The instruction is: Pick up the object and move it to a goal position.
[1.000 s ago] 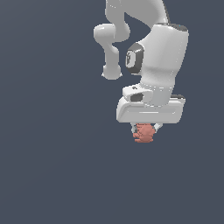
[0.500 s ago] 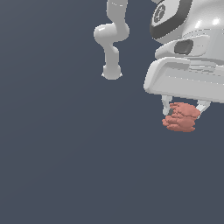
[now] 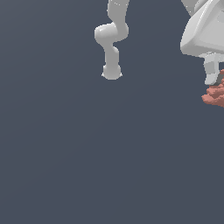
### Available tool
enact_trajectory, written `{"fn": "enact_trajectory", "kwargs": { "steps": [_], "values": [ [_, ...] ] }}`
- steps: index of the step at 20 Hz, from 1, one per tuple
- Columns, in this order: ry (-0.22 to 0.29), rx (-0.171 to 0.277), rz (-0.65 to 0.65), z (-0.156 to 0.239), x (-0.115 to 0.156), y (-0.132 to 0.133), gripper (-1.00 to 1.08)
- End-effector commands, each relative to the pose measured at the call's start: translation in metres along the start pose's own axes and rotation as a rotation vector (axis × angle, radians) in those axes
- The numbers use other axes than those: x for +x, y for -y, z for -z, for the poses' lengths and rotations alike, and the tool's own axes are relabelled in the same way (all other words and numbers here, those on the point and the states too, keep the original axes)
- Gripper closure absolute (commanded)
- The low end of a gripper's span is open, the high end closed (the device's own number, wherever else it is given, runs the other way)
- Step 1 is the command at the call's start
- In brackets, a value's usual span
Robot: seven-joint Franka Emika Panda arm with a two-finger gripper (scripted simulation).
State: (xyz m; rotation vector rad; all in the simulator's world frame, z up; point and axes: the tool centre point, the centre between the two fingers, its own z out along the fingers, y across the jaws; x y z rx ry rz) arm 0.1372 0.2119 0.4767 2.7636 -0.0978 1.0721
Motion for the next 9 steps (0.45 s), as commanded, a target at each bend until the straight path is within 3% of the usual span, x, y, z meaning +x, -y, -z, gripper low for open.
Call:
{"fn": "enact_trajectory", "kwargs": {
  "steps": [1, 9],
  "values": [
    [-0.022, -0.011, -0.008, 0.012, 0.010, 0.005, 1.08],
    [-0.045, -0.021, -0.014, 0.024, 0.020, 0.011, 1.08]
  ]
}}
